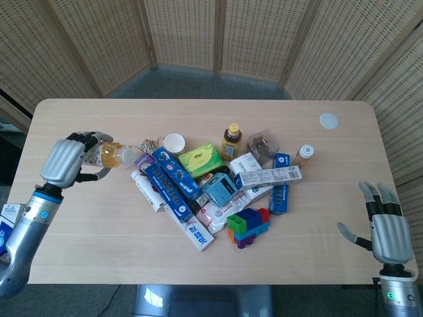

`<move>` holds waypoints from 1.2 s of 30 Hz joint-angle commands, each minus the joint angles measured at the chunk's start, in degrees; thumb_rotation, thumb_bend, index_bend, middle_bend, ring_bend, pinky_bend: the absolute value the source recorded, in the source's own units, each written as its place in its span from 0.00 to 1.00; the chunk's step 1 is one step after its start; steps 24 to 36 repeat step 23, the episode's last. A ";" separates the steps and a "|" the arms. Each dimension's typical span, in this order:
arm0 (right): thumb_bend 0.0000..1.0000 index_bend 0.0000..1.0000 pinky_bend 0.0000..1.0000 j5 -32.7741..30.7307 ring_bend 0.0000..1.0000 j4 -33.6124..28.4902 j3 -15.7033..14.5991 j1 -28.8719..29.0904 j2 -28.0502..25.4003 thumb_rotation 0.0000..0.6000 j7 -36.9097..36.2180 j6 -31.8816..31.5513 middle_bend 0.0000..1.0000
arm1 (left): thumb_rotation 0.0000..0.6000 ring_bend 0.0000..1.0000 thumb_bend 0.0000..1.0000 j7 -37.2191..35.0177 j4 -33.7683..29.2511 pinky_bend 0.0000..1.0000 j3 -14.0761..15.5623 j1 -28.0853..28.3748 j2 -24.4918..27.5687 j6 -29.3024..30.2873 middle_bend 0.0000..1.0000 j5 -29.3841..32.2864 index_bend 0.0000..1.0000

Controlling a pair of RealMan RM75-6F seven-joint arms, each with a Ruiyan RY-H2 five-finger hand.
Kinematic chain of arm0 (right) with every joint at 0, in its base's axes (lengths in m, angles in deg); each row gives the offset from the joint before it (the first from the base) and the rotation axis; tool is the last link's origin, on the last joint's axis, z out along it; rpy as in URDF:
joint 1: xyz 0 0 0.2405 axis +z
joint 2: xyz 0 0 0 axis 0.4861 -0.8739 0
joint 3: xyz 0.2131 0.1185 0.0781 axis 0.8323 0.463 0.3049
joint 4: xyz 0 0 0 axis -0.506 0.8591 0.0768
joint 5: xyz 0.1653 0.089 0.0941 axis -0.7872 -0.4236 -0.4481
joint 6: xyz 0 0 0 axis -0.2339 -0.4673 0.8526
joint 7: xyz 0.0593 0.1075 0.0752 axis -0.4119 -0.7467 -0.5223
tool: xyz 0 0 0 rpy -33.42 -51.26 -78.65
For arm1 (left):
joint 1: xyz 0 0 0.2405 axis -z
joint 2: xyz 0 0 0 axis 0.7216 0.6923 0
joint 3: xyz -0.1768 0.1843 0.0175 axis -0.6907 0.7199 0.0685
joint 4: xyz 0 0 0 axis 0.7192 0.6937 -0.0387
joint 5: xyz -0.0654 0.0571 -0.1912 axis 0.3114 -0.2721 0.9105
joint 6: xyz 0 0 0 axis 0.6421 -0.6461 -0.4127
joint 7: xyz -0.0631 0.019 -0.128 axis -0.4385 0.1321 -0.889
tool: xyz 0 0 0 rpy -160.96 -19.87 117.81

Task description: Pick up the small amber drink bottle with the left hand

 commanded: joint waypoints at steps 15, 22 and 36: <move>0.20 0.00 0.00 2.24 0.00 2.80 -1.56 -0.61 0.28 0.00 -4.46 -0.86 0.13 | 1.00 0.88 0.38 2.08 -8.42 0.81 -3.02 -0.14 3.06 3.61 0.89 4.08 0.79; 0.20 0.00 0.00 2.86 0.00 2.80 -1.78 -0.95 0.25 0.00 -4.70 -1.61 0.13 | 1.00 0.88 0.38 1.91 -9.21 0.81 -3.29 -0.32 3.30 4.61 0.89 3.90 0.79; 0.20 0.00 0.00 2.97 0.00 2.68 -1.79 -1.00 0.20 0.00 -4.58 -1.77 0.13 | 1.00 0.88 0.38 1.69 -9.20 0.81 -3.39 -0.28 3.33 4.61 0.89 3.93 0.79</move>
